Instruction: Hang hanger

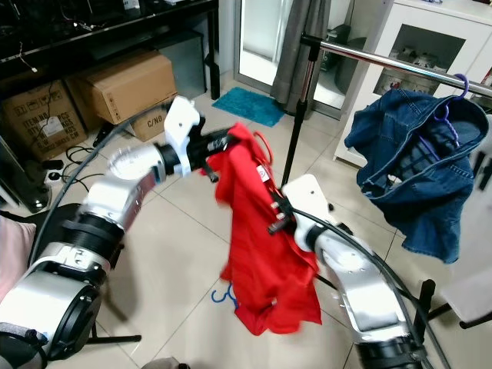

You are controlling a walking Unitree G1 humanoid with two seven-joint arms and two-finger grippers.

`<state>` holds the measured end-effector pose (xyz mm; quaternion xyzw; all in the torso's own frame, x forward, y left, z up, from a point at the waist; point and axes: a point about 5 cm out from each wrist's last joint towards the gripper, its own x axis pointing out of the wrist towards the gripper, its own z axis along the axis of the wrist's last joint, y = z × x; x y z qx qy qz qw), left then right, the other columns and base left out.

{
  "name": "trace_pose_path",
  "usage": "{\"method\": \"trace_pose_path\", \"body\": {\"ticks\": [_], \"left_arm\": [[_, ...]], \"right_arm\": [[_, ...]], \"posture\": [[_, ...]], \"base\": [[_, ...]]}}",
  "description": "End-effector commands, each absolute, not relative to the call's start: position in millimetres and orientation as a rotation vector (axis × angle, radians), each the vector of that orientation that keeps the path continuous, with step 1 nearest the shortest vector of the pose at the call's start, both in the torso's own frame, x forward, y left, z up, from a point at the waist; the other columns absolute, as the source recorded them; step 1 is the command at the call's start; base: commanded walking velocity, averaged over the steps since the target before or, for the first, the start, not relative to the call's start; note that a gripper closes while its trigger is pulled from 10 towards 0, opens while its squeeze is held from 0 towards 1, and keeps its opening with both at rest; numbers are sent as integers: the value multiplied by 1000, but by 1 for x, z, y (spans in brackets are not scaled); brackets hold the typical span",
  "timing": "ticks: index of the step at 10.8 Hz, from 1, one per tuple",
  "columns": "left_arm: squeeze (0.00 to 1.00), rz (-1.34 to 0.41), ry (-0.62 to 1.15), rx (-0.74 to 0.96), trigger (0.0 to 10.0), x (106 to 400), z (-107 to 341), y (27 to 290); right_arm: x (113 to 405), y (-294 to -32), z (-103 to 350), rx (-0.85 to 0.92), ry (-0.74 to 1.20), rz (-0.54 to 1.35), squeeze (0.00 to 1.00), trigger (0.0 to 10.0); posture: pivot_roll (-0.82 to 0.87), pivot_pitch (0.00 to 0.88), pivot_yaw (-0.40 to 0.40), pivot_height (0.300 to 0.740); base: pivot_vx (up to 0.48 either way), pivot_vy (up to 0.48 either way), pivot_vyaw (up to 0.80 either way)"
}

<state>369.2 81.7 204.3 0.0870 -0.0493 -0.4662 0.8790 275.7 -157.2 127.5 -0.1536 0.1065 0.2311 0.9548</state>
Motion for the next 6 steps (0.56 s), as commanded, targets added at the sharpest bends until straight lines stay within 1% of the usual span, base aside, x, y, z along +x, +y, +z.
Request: {"method": "trace_pose_path", "body": {"ticks": [1,2,3,4,5,6], "left_arm": [[0,-937,-159,198,0,371,220,93],[0,-883,-147,232,0,373,221,104],[0,-765,-120,294,0,381,221,124],[0,-586,-88,353,0,390,227,156],[0,-394,-81,389,0,397,238,191],[0,-298,-96,393,0,398,247,209]], "right_arm": [[273,-170,122,-315,252,440,0,0],[272,-174,126,-284,225,452,0,0],[270,-179,133,-216,173,480,0,0],[264,-187,143,-124,100,557,0,0],[252,-190,148,-113,67,695,0,0],[242,-189,146,-120,86,791,0,0]], "posture": [[-54,0,1,740],[-55,0,4,740],[-55,0,4,740],[-55,0,4,740],[-53,0,6,740],[-50,2,7,740]], "base": [[0,0,0],[0,0,0],[0,0,0],[0,0,0],[0,0,0],[0,0,0]]}}
